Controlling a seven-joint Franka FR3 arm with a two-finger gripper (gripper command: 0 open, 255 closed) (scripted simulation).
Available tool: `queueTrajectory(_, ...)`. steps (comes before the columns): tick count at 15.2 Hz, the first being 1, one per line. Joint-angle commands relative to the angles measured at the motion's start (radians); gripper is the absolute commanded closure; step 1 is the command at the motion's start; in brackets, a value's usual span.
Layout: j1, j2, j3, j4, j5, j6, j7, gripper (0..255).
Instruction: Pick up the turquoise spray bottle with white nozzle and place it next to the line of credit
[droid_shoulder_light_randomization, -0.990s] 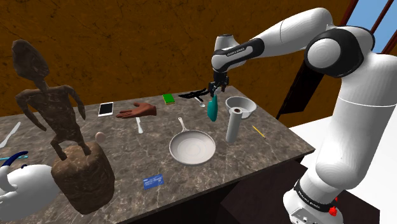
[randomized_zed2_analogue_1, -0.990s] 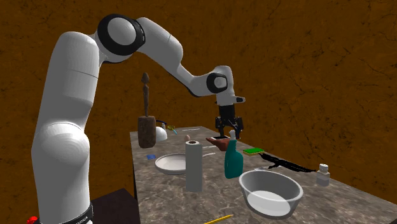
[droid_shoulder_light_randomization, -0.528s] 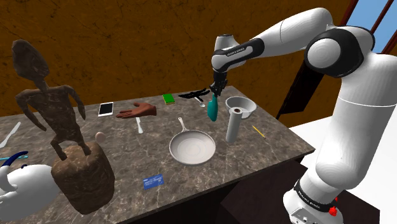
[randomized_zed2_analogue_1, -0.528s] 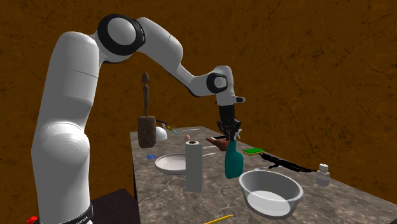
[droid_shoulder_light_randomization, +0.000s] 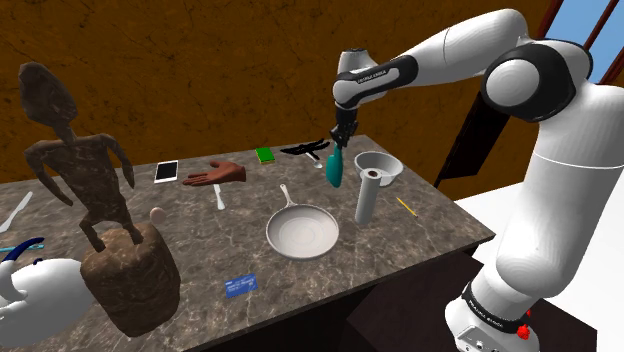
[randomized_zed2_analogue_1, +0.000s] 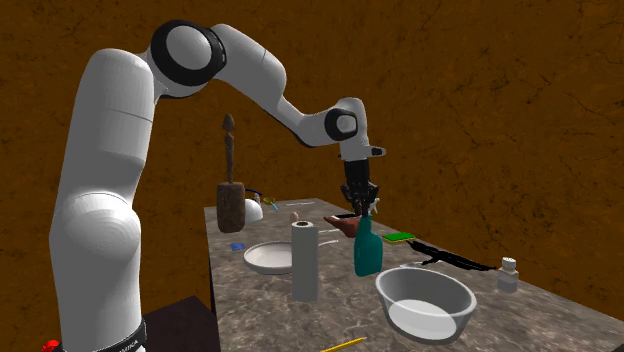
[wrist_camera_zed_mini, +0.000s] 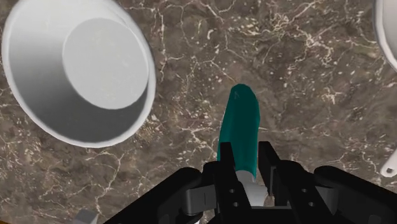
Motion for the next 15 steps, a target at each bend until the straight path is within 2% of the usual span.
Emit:
queueTrajectory(1, 0.000, -0.008, 0.000, 0.017, 0.000, -0.026, -0.001, 255)
queueTrajectory(10, 0.001, -0.033, 0.000, 0.097, 0.000, -0.130, -0.007, 255)
queueTrajectory(15, 0.069, -0.063, 0.044, 0.061, -0.021, -0.133, 0.110, 255)
